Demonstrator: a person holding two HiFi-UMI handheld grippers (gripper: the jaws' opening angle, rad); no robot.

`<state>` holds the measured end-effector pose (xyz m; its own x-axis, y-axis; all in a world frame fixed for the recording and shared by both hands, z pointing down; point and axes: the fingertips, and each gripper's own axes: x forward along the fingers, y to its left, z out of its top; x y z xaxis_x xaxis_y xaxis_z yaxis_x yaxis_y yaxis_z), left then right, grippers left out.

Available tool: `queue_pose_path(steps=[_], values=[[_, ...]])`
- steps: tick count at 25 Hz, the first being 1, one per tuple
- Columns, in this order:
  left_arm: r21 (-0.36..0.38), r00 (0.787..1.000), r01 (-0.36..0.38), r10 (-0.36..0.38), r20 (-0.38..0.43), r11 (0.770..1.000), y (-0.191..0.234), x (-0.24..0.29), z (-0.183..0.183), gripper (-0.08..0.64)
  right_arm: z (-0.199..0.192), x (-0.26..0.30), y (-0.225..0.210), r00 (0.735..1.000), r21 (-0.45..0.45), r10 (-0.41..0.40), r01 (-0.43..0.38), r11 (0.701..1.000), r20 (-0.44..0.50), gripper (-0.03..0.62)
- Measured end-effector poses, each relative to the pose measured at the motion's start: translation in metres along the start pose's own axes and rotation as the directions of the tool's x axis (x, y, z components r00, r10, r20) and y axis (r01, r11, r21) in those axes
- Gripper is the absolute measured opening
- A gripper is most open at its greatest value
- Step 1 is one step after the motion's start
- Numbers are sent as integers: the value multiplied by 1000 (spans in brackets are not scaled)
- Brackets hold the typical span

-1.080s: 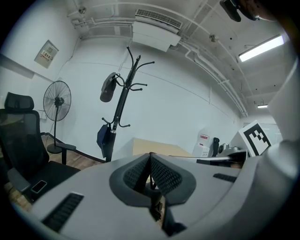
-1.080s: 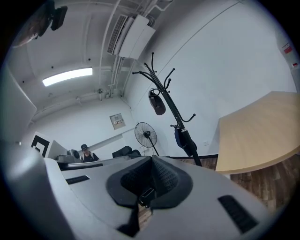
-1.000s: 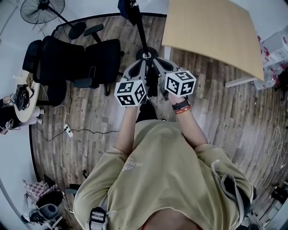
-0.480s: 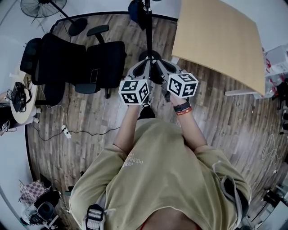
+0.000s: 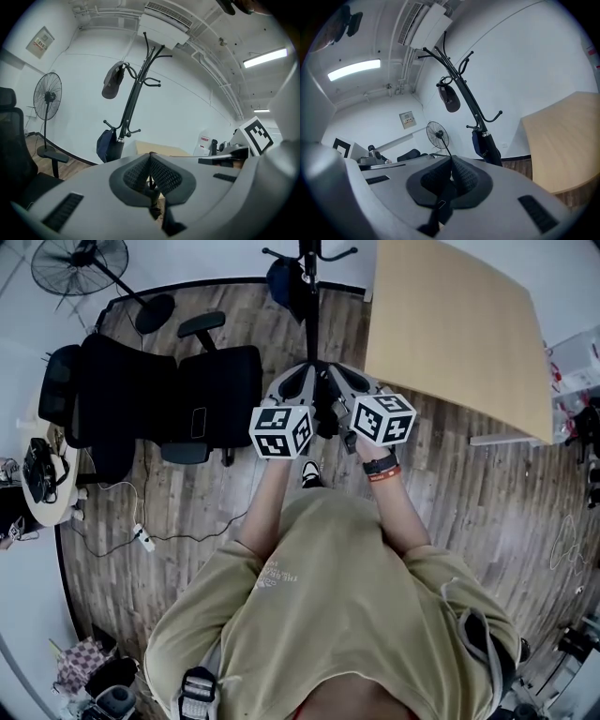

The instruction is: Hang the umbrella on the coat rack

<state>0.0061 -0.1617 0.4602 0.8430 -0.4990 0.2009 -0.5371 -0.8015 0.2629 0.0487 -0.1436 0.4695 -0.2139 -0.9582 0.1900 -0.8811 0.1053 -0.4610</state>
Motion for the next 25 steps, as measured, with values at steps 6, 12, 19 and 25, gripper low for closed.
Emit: queue_pose_path(steps=[6,12,19,25], values=[[12,1000,17,-17,20,1000,31,22,13,25,8,35,-4,1000,15,7,-8,1000,16,18],[40,998,39,-41,43,998,37,45,31,25,27,52,-18,998,39,-2,-1,999,69,18],[43,999,18,-19,35,999,55,75,44,25,44,79,-34,999,38,20,-22,999,44,18],[46,1000,-5,4,24,999,55,107,51,25,62,92,-60,999,50,36,-37,998,20,18]])
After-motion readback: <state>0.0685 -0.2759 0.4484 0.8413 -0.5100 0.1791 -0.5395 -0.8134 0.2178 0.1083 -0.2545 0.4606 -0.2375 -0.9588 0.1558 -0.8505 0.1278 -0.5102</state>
